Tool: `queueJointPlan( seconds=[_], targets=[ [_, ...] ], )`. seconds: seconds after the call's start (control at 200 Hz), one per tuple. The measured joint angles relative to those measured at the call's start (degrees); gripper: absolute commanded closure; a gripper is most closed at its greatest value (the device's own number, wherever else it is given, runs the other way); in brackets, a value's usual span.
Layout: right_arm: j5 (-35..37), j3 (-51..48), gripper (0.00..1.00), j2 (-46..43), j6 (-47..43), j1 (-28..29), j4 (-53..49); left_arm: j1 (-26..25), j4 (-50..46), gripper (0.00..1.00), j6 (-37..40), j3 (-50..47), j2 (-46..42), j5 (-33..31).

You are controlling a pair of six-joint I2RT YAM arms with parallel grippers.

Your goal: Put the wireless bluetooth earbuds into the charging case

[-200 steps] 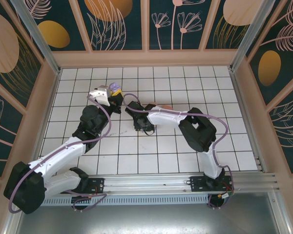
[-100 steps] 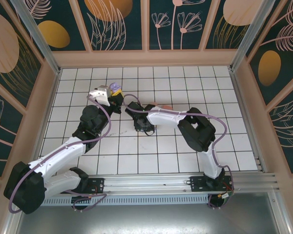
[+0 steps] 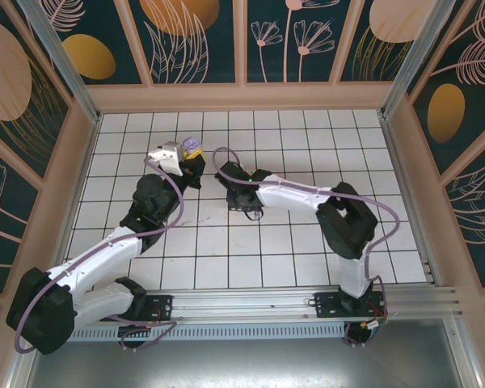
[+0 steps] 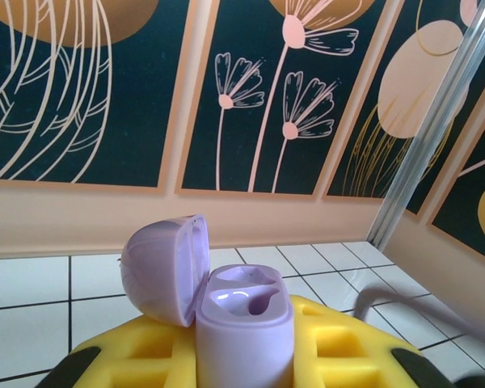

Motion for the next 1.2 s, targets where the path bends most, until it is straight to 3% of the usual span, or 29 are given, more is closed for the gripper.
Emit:
queueJointPlan(
  seconds=[0.29, 0.606, 1.036, 1.201],
  targets=[
    [1.49, -2.69, 0.86, -11.56, -3.26, -6.12, 2.21, 0.02, -0.17, 1.0, 1.51, 1.29, 0.87, 5.05],
    [1.49, -3.91, 0.86, -20.5, -9.31, -11.76, 4.17, 0.02, 4.39, 1.0, 9.07, 0.5, 4.98, 17.11],
    [-1.2, -4.42, 0.86, -29.27, -17.88, -11.67, 9.75, 0.0, 18.4, 1.0, 17.77, -5.75, 10.51, 33.51],
    [-2.71, -6.45, 0.86, -33.24, -21.66, -8.46, 14.75, 0.0, 22.29, 1.0, 18.23, -5.77, 12.85, 38.12]
  ],
)
